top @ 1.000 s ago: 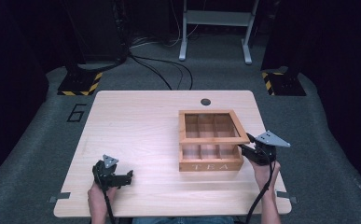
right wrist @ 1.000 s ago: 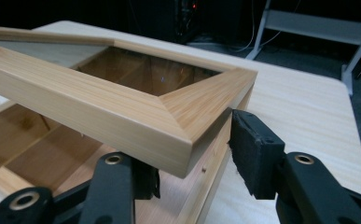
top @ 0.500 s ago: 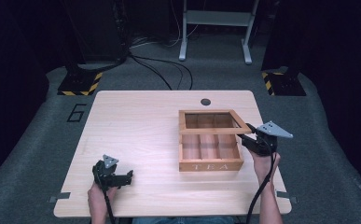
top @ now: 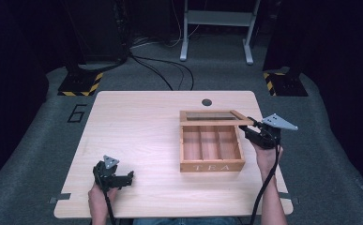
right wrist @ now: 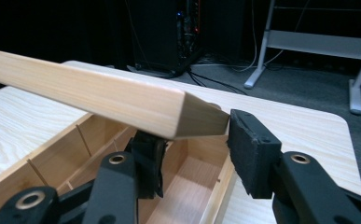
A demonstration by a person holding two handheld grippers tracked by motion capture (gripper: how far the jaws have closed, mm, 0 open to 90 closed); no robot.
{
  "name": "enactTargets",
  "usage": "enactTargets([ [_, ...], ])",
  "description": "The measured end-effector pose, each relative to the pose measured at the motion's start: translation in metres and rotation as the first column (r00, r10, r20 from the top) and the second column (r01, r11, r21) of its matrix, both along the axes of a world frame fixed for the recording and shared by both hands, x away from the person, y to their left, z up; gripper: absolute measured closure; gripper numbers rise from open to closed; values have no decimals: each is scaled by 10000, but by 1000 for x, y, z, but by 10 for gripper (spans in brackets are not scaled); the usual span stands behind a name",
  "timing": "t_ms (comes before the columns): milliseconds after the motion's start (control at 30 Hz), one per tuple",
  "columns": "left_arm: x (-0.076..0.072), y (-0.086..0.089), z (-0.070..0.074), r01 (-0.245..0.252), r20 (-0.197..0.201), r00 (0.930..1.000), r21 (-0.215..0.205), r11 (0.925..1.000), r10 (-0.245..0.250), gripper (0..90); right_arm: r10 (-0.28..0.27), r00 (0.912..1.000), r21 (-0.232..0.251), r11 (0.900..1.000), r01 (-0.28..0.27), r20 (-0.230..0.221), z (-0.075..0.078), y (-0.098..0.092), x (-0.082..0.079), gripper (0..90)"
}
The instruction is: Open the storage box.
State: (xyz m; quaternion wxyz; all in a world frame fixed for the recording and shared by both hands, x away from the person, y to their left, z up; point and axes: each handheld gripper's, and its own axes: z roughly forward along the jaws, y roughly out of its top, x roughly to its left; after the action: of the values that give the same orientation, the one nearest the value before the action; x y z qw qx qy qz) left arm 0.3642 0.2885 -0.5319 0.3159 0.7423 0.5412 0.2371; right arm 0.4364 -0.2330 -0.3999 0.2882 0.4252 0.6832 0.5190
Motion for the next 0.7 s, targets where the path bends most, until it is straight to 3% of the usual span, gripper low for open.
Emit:
enactTargets([
  [267,0,0,0,-17,19,10000,-35,10000,17,4,96,10000,296,9995,-96,24,6,-3,11,575],
  [700,0,0,0,-13,13,10000,-41,10000,13,4,153,9999,73,9999,-153,-22,18,-3,24,589],
])
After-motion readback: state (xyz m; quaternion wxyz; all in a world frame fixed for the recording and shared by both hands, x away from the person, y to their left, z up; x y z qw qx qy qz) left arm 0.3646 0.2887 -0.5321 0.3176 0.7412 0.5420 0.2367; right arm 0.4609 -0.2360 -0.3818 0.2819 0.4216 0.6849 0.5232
